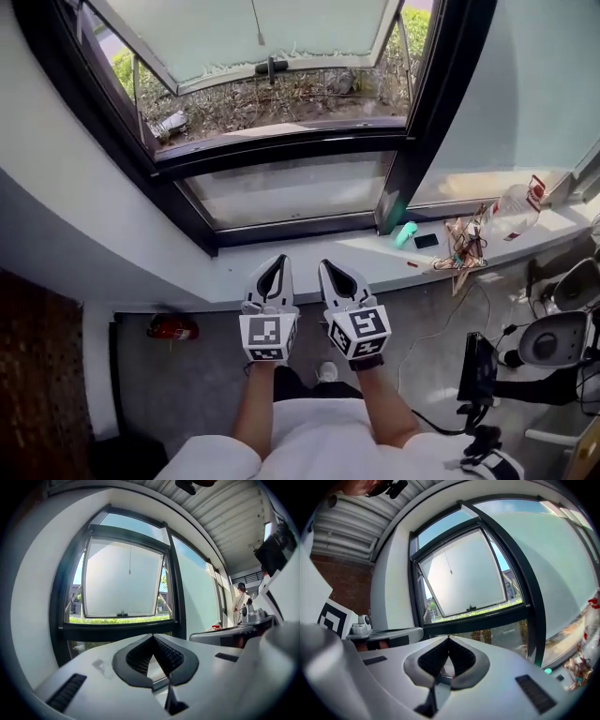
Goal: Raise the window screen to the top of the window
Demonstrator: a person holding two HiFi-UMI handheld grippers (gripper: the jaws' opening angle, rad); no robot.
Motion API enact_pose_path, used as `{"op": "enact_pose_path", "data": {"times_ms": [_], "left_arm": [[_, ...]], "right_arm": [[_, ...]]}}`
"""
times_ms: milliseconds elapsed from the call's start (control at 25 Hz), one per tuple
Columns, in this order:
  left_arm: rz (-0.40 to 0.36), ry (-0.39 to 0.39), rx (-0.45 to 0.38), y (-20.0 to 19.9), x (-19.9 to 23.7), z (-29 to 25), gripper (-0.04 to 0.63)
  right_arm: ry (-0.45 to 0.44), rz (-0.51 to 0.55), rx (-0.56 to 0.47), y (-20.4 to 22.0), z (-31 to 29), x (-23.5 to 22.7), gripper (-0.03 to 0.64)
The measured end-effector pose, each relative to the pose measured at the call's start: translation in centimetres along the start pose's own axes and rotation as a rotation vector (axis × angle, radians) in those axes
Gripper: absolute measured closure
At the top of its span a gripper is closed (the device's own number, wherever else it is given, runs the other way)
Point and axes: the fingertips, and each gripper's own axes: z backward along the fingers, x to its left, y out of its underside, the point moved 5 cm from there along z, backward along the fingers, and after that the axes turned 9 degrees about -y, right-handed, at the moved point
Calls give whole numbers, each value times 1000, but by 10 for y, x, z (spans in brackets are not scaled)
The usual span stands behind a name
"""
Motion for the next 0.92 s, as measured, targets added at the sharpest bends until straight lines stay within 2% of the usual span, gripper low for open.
{"op": "enact_pose_path", "data": {"times_ms": [280, 440, 680, 920], "left_arm": [[-65, 1, -100, -49, 7, 13, 594], [-55, -6, -117, -66, 16, 13, 594], [-53, 18, -137, -66, 23, 13, 594], [-39, 11, -153, -72, 43, 15, 594]], "right_arm": [[5, 62, -94, -45, 5, 16, 614], [-7, 85, -119, -68, 0, 24, 614], [-7, 127, -103, -70, -10, 32, 614], [-4, 162, -115, -79, -17, 46, 615]]}}
